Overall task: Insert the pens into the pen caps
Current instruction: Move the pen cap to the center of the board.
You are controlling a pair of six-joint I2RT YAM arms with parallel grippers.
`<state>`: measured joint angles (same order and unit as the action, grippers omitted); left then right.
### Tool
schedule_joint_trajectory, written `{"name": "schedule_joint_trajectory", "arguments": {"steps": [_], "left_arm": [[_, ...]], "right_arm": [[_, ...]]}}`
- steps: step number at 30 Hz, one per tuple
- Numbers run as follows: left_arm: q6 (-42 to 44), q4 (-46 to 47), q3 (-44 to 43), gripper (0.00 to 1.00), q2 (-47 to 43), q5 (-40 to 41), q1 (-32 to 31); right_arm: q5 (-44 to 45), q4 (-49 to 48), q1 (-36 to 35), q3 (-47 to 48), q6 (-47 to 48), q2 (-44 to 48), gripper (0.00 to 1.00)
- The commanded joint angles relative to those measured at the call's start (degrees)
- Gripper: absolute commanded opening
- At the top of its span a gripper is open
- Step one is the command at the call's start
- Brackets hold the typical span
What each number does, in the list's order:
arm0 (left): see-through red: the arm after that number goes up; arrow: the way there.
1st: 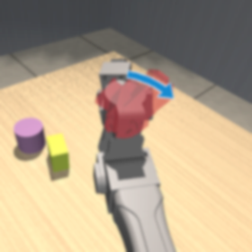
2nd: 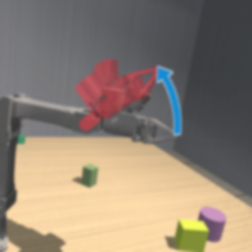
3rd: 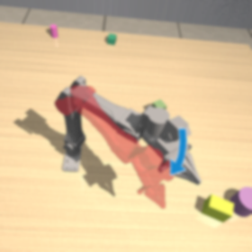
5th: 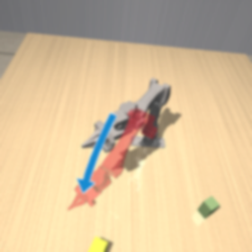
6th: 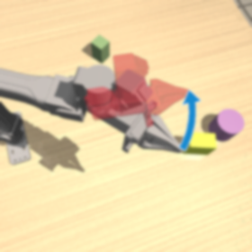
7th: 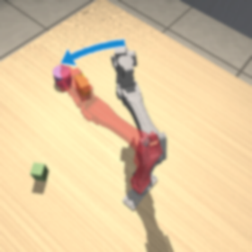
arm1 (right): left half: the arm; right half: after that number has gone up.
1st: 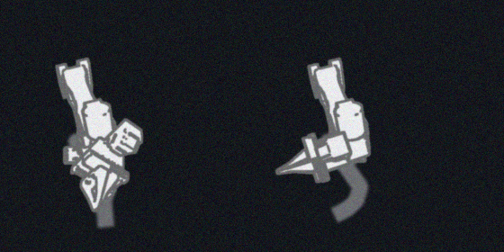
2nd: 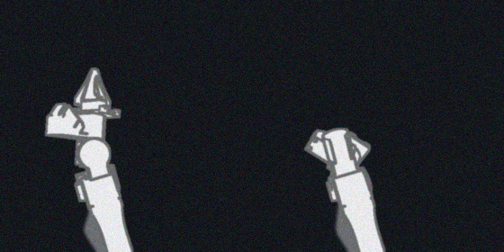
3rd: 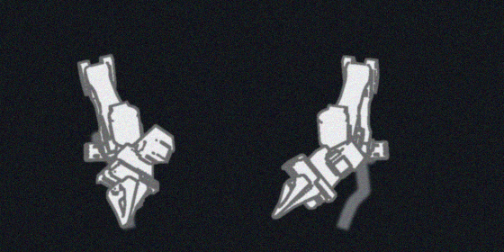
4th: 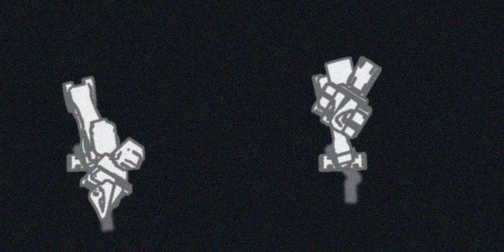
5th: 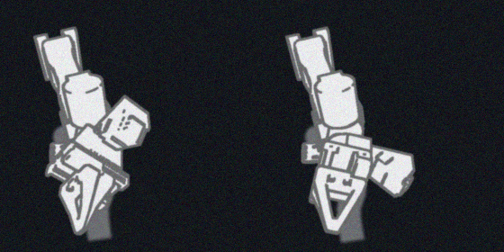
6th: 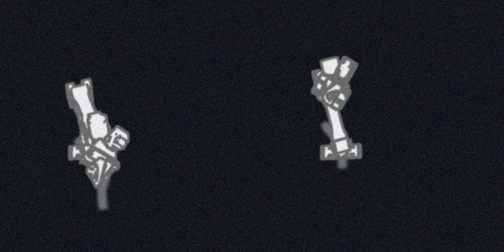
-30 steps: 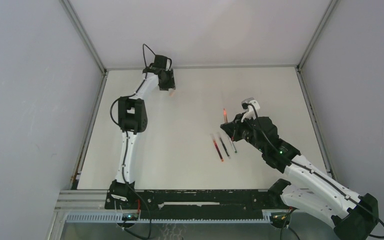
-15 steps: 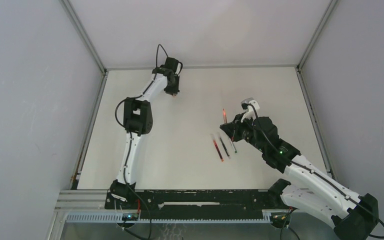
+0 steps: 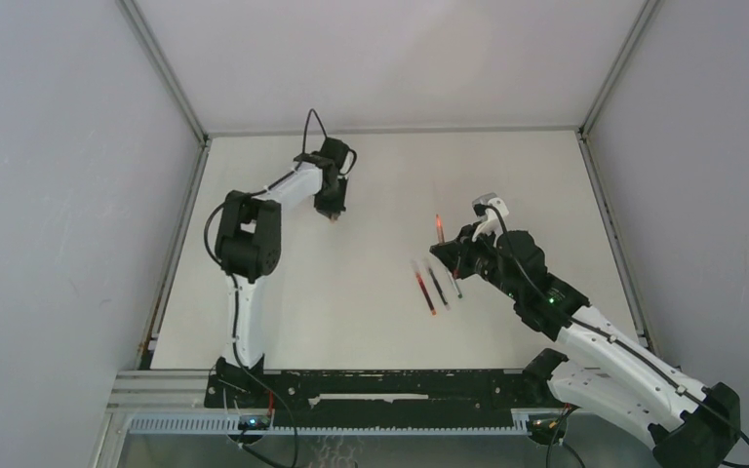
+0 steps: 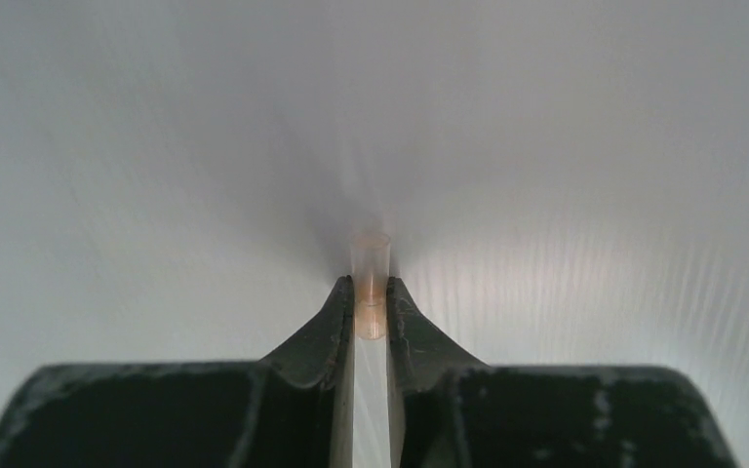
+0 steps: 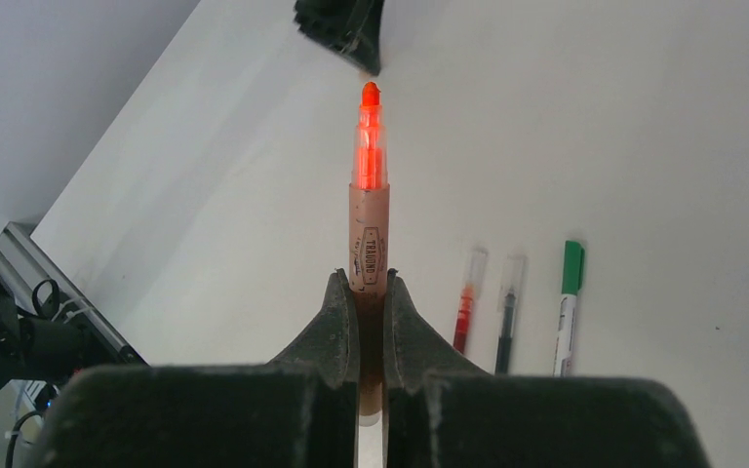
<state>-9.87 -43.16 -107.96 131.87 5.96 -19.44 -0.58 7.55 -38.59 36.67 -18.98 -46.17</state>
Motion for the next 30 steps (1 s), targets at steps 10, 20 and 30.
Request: {"name": "schedule_joint_trajectory", "arguments": {"steps": [10,20,30], "left_arm": [[-9.64,7.3,43.56,0.08,-29.47,-0.65,-19.39],[-9.87,5.84,47.47,0.27,-30.09,0.55,-24.24],[-9.06,5.54,45.18,0.28,-26.32,0.81,-24.24]], "right_arm": [[-1.44,-2.21,0.27,-2.53,-1.62,2.93,0.0],[-1.01,-1.93,-0.15,-2.83,-3.64,3.58,0.0],[0.29,-0.28,-0.35,-2.83,-2.59,5.0,0.0]]}}
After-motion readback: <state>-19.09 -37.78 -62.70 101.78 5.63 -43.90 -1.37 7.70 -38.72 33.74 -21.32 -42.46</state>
